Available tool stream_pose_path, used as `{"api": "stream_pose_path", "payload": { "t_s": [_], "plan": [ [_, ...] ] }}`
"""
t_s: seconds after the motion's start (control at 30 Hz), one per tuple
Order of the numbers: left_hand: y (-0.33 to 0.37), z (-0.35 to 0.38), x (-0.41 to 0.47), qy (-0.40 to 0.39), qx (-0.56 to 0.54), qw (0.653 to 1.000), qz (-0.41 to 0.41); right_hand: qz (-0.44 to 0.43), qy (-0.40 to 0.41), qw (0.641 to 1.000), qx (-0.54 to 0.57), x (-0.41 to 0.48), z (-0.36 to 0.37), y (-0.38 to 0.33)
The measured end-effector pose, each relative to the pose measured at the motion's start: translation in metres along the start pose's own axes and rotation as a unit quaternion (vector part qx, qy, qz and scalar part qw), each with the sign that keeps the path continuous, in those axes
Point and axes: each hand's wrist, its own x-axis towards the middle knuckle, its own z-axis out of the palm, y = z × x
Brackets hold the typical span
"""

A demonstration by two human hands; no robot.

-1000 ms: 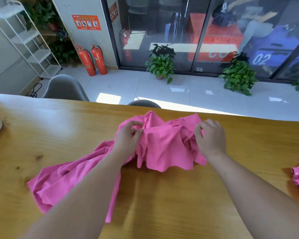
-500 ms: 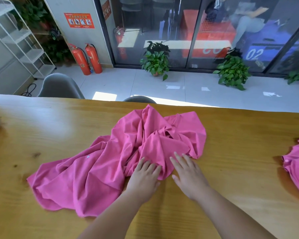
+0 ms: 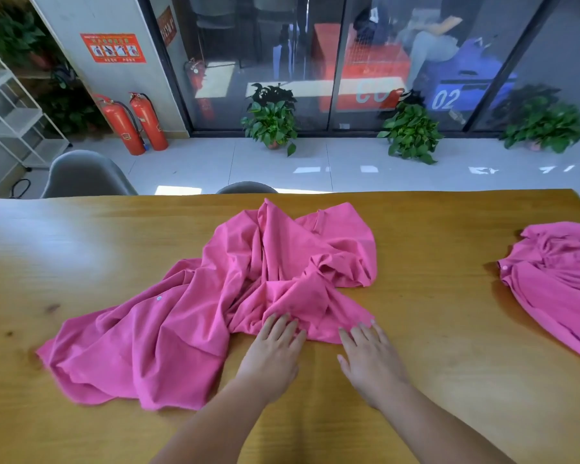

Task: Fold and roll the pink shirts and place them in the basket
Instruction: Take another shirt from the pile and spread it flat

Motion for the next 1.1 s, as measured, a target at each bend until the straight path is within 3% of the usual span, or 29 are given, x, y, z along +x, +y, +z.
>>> {"api": "stream_pose_path", "payload": {
  "t_s": [0.13,0.33,0.47,0.8,1.1],
  "plan": [
    [0.028,0.013,-0.019,0.011,0.010,0.999,0.045,0.053,-0.063,0.996,-0.018,-0.042,-0.003,-0.008],
    [0.062,0.023,-0.047,-0.004,-0.009,0.995,0.103,0.103,-0.056,0.993,-0.023,-0.088,0.013,-0.011],
    [0.087,0.014,-0.061,0.009,-0.035,0.996,0.086,0.104,-0.063,0.992,-0.016,-0.116,0.019,-0.004],
    [0.198,0.006,-0.082,-0.060,-0.086,0.992,0.064,0.101,-0.047,0.994,0.008,-0.209,0.069,0.043],
    [0.258,0.000,-0.108,0.000,-0.091,0.995,0.045,0.163,-0.017,0.986,-0.015,-0.264,0.061,0.091]
  ]
}}
